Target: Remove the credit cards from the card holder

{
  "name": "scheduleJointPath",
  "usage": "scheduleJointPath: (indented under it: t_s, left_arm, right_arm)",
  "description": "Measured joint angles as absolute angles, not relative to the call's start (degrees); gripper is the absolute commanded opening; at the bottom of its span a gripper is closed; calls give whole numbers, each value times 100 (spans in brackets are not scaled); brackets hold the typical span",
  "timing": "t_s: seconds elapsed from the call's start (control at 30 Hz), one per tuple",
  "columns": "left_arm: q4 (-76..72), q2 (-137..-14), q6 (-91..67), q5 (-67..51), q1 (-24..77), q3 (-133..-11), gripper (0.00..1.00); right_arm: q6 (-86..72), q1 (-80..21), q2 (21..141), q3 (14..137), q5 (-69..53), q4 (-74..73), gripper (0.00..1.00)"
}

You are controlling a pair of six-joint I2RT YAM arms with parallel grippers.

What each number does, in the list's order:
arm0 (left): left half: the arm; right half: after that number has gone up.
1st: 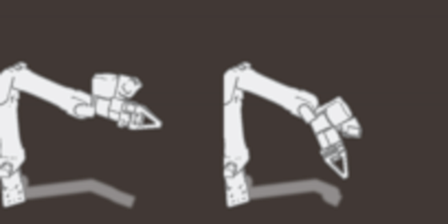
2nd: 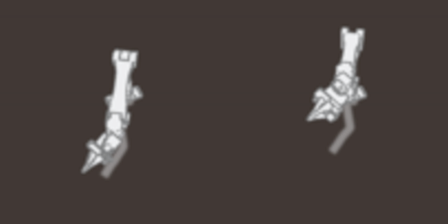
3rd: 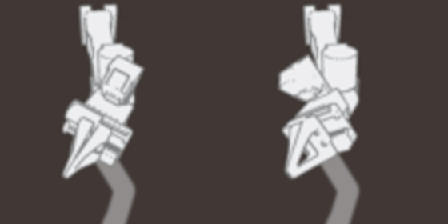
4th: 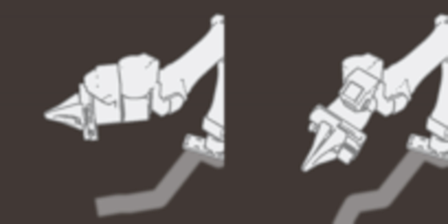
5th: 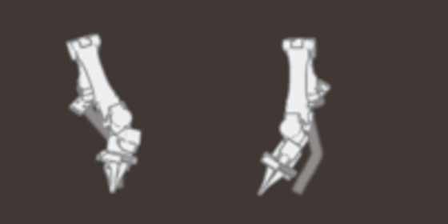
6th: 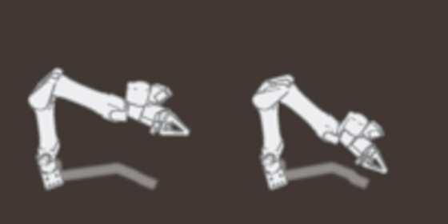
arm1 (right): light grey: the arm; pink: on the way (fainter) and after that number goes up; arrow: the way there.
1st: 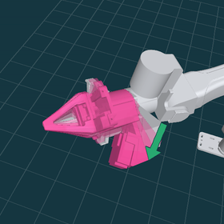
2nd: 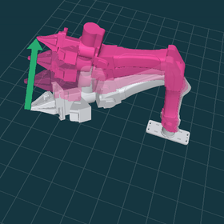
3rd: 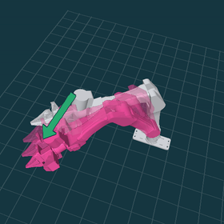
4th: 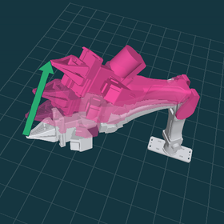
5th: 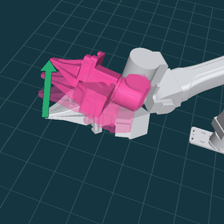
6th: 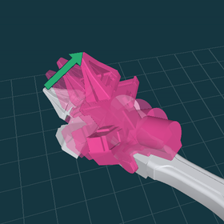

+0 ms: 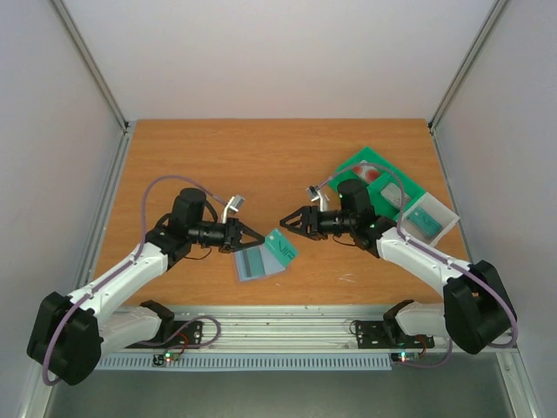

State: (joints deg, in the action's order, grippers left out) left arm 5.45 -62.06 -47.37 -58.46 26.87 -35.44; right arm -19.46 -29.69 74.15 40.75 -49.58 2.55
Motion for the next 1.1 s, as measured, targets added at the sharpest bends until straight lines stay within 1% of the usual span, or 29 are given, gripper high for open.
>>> scheduleJointPath:
  t_s: [0.33, 0.63, 0.77, 0.9, 0.97, 1.1]
  left_arm:
    - [-484, -6222, -5522, -4969, 2703, -3509, 0]
    - [-1719, -6604, -6534, -4491, 2703, -3507, 0]
    - [-2084, -6735, -6884, -4338, 2703, -3474, 1]
    - [-2298, -6766, -7063, -4230, 2700, -3468, 0]
    - [-2377, -6766, -7107, -4187, 2703, -3463, 0]
    - [-2447, -6766, -7161, -4108, 2703, -3415, 0]
  right_arm:
    - [-3286, -2963, 6617, 3671, -4416, 978, 65]
    - [-3940, -2969, 6383, 3441, -3804, 1446, 64]
    - [-4141, -3002, 6383, 3308, -3688, 1597, 71]
    - [-4292, -3017, 6383, 3181, -3594, 1658, 72]
    - [-4351, -3017, 6383, 3146, -3566, 1704, 68]
    - [-4449, -3020, 6386, 3109, -3544, 1861, 48]
